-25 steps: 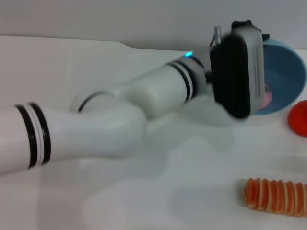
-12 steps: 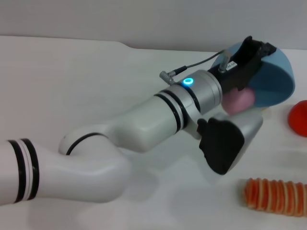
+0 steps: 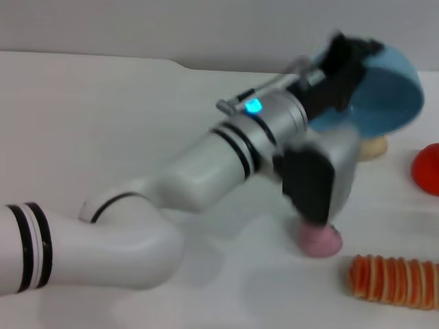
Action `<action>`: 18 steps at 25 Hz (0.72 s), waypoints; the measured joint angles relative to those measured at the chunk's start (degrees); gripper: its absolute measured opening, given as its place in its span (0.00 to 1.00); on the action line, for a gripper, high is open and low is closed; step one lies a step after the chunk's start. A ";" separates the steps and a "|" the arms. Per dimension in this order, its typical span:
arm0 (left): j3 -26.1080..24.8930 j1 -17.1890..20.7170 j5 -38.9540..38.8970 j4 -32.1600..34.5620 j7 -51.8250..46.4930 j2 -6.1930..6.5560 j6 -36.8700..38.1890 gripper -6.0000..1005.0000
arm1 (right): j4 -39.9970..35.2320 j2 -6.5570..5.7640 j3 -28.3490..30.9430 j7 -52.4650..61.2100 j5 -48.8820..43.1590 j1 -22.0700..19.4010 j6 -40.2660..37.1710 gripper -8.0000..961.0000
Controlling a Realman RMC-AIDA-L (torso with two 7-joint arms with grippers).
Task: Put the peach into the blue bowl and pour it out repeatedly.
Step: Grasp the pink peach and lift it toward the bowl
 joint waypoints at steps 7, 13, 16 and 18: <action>-14.50 -1.09 -21.15 1.05 -9.97 0.03 14.55 0.00 | -7.59 -0.65 -1.48 19.82 -15.07 2.22 -0.48 0.48; -37.69 -1.96 -37.15 -5.60 -11.38 0.65 42.58 0.00 | -22.64 -0.59 -2.11 43.67 -37.43 6.18 -6.98 0.48; -42.72 -3.20 -38.61 -10.83 -16.62 0.83 50.42 0.00 | -25.20 -1.35 -2.17 52.27 -44.00 9.68 -10.59 0.48; -43.19 -3.61 -38.59 -12.95 -19.40 0.98 51.64 0.00 | -25.39 -1.77 -2.85 55.80 -47.52 12.27 -11.79 0.48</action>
